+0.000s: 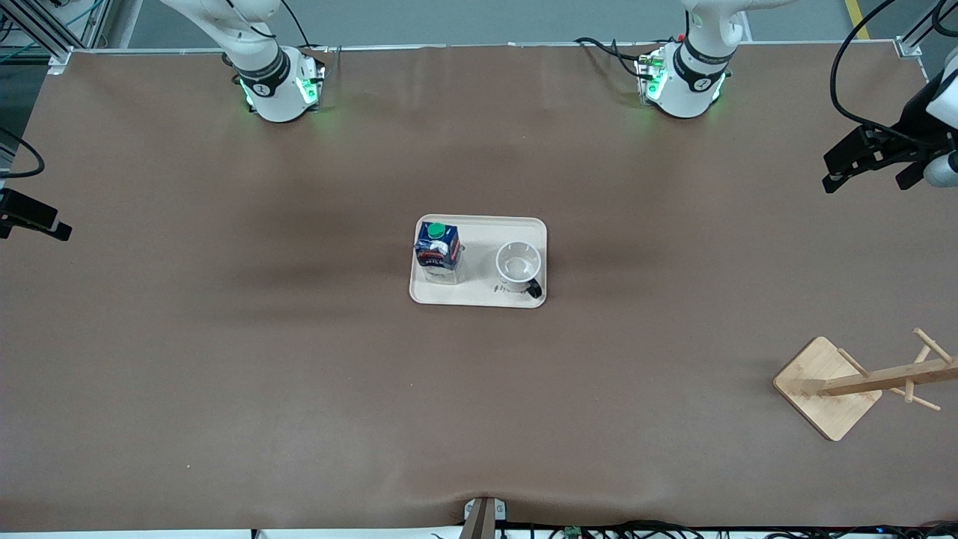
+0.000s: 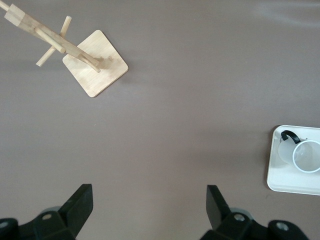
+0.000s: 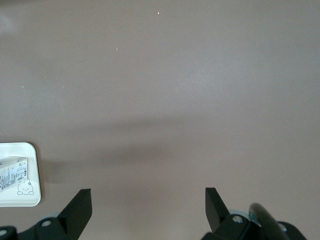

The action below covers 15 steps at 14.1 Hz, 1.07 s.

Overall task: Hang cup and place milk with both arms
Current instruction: 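Move the left gripper toward the white mug on the tray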

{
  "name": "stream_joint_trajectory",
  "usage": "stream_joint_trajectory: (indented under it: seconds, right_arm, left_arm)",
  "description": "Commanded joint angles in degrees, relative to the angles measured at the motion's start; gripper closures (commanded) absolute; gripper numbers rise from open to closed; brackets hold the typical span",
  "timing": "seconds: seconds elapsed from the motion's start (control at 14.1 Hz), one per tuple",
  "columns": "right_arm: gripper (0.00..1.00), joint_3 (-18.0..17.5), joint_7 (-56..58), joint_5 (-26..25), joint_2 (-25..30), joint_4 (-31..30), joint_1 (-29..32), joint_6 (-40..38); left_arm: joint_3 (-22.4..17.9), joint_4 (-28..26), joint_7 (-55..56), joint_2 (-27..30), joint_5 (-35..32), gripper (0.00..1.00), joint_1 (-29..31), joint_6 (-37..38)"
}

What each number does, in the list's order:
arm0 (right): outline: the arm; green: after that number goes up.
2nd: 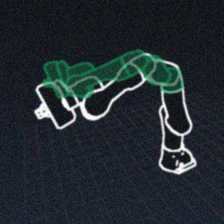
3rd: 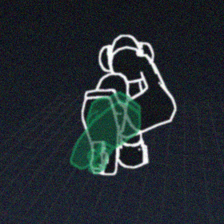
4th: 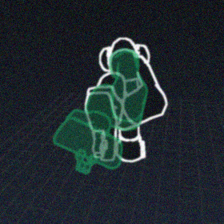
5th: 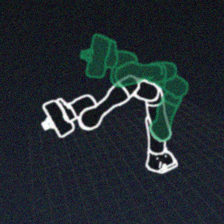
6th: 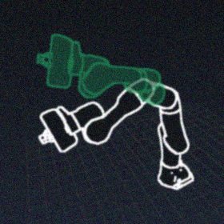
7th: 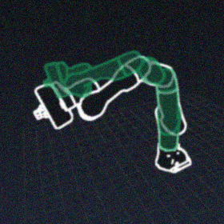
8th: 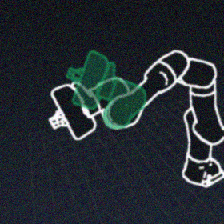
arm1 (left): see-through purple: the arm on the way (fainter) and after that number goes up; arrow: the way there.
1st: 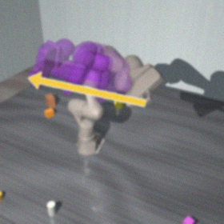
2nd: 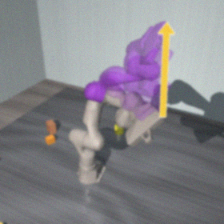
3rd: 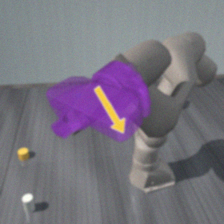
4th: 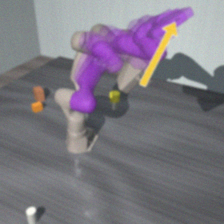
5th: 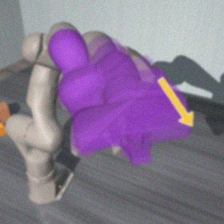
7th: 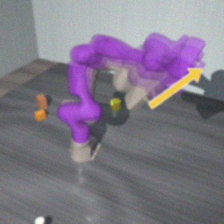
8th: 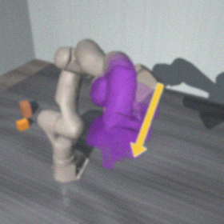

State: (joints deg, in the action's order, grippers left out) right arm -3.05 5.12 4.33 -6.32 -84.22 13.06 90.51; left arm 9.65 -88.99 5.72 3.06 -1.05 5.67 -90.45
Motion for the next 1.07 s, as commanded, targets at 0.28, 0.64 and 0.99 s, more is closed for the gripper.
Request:
stream_joint_trajectory:
  seconds: [0.28, 0.64, 0.99]
  right_arm:
    - [0.0, -0.5, 0.6, 0.9, -0.7, 0.5, 1.0, 5.7]
    - [0.0, -0.5, 0.6, 0.9, -0.7, 0.5, 0.7, 5.9]
    - [0.0, -0.6, 8.1, 0.7, 1.3, -0.1, -0.3, 1.1]
  left_arm:
    - [0.2, 0.7, 0.0, -0.2, -0.3, 0.0, 0.8, 1.5]
    - [1.3, -0.9, 1.5, -0.4, 0.5, 0.0, -0.5, 4.7]
    - [8.6, -7.7, 14.3, -2.2, 3.6, 0.0, -1.4, 0.9]
